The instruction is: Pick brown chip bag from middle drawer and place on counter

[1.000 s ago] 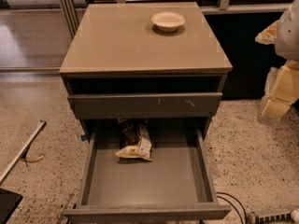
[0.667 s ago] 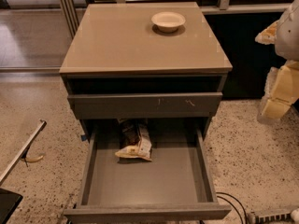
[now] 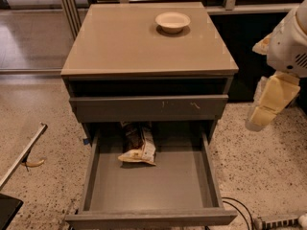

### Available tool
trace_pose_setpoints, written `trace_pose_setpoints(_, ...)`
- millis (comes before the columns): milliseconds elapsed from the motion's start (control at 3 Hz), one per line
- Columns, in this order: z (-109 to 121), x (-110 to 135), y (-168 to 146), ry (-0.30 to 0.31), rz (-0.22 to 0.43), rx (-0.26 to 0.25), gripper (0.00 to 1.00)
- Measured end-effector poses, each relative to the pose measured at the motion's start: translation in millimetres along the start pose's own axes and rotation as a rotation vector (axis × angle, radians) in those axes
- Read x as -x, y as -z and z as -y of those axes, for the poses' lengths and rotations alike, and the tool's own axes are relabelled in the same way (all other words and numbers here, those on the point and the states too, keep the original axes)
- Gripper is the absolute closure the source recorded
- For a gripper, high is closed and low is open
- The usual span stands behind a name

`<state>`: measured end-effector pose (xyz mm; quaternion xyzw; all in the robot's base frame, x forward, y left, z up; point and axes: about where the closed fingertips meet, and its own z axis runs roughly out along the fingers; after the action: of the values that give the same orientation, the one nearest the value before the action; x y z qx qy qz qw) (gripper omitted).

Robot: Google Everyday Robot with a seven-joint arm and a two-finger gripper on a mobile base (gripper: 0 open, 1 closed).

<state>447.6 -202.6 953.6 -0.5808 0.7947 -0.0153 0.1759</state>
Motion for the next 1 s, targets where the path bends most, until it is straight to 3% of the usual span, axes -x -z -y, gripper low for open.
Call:
trace_pose_setpoints(333, -6, 13, -38, -0.074, 0.072, 0.019, 0.0)
trace_pose_setpoints(667, -22, 39, -91, -0.186, 0.19, 0.074, 0.0)
trace_pose_setpoints(1000, -46, 82, -162, -0.317, 0.324, 0.195, 0.0)
